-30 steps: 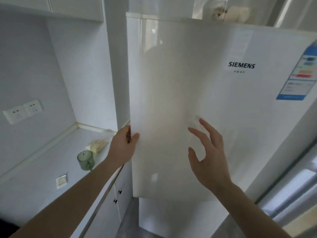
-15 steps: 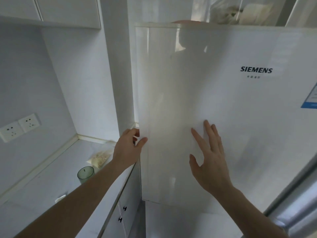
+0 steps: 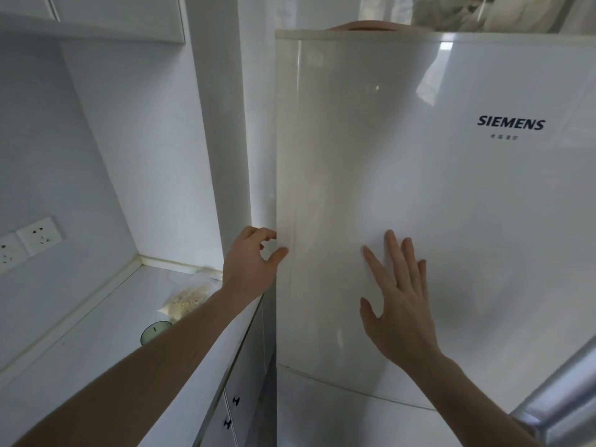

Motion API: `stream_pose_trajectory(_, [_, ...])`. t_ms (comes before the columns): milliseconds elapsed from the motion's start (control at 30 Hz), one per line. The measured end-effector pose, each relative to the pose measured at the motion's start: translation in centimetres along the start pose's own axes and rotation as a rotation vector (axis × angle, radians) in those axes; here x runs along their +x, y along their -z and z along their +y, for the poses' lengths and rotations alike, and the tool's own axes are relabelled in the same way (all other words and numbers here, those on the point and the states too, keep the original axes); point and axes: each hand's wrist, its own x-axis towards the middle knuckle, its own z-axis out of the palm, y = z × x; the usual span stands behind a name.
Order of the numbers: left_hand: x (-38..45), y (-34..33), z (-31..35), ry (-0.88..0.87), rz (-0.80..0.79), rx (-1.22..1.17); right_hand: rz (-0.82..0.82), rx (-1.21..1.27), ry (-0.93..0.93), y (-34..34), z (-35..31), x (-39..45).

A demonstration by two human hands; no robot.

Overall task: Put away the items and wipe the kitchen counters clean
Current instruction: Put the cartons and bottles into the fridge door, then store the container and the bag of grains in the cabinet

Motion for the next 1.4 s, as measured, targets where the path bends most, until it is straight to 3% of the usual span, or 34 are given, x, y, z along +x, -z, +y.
stream_pose_trajectory(300, [-0.2,-1.1,-0.4,0.030,0.027,-0.011,-0.024,-0.137,0.033,-1.7,0.5,0.2])
stream_pose_trajectory(567, [-2.2,-1.7,0.3,0.211,-0.018,0.083,-0.096,-0.116,0.136,-3.0,1.2,0.2])
stream_pose_trajectory(667, [-5.5,-2.0,0.0,0.269,-0.088,0.157,-0.097,0.032,0.234,-3.0,2.2,-0.7])
stream_pose_trajectory(833, [-12.6,-0.4,-0.2,0.347,-0.064,0.213,-0.192,0.454,0.328,-4.3,3.6,-2.4])
stream_pose_trajectory(1100, [-24.0,5.4,0.0,0.542,0.040,0.293,-0.471,0.685,0.334,-6.6,0.2,-4.3])
stream_pose_trajectory(1400, [-30.5,13.0,0.1,0.668,0.088,0.362,-0.670,0.846,0.425,-8.5,-8.1,-6.6])
